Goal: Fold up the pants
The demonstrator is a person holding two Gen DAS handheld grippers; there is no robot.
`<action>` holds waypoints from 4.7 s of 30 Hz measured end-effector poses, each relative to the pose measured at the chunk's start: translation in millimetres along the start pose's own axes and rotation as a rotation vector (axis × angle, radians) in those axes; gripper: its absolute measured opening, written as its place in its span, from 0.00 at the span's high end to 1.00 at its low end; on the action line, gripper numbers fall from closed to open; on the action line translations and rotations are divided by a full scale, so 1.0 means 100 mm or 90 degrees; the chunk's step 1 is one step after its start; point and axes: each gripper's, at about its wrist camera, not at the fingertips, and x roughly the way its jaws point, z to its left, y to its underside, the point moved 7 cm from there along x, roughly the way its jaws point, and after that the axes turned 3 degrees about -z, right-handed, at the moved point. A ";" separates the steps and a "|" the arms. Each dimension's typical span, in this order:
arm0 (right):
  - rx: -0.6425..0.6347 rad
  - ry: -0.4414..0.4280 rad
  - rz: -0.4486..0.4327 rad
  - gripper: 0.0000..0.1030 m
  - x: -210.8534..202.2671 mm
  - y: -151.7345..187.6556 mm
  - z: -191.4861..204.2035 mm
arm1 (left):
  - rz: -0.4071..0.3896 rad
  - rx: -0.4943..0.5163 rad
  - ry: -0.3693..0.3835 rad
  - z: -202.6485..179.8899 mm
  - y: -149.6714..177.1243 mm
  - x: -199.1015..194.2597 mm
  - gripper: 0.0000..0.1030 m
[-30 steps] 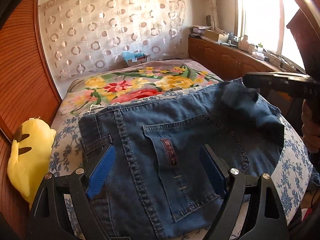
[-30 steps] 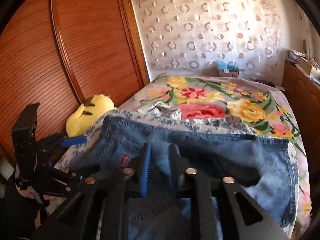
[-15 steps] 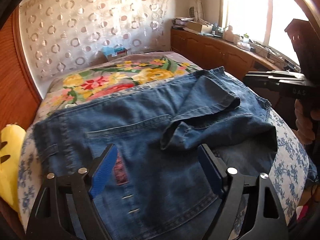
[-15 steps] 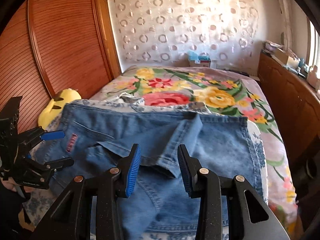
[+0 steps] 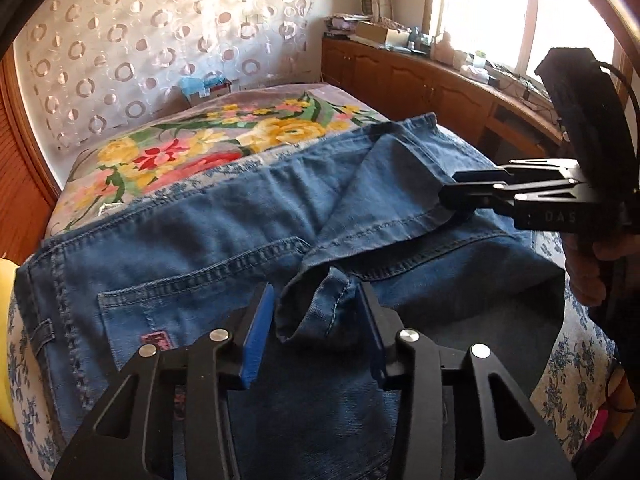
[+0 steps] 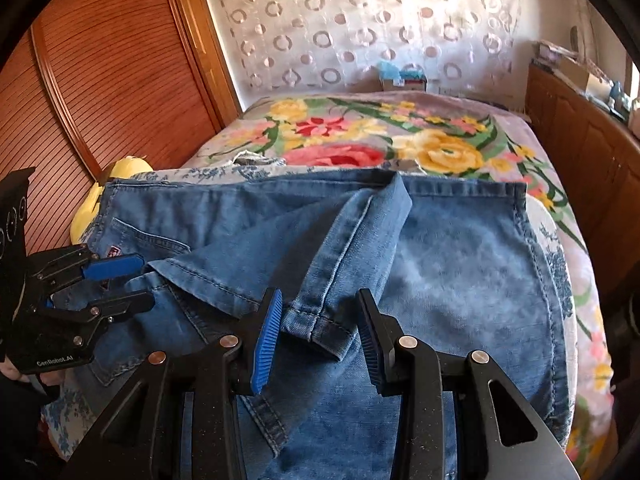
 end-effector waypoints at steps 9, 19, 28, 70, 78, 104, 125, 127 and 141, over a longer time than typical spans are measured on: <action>-0.015 -0.019 -0.014 0.82 -0.04 -0.09 0.03 | -0.023 0.005 0.029 -0.11 0.03 -0.19 0.94; -0.066 -0.045 -0.108 0.82 -0.51 -0.67 0.46 | -0.106 -0.020 0.025 -0.03 0.07 -0.93 0.98; -0.124 -0.086 -0.147 0.83 -0.74 -0.83 1.02 | -0.110 -0.057 0.007 0.29 0.26 -1.09 0.92; -0.058 -0.068 -0.085 0.83 0.08 -0.97 0.63 | -0.092 -0.040 0.052 0.04 0.10 -0.82 0.97; -0.117 -0.130 -0.107 0.83 0.07 -1.13 1.34 | -0.130 -0.074 0.000 0.43 0.33 -1.43 0.97; -0.164 -0.097 -0.073 0.51 0.17 -0.65 1.66 | -0.072 -0.136 -0.086 0.98 0.99 -1.49 0.58; -0.085 -0.029 -0.025 0.51 -0.27 0.54 1.44 | -0.040 -0.140 -0.113 0.89 1.07 -1.12 0.56; -0.077 -0.025 -0.022 0.51 -0.27 0.58 1.42 | -0.038 -0.138 -0.117 0.89 1.11 -1.09 0.54; -0.041 -0.015 -0.051 0.51 -0.66 1.02 1.15 | -0.025 -0.114 -0.134 0.65 1.13 -1.02 0.20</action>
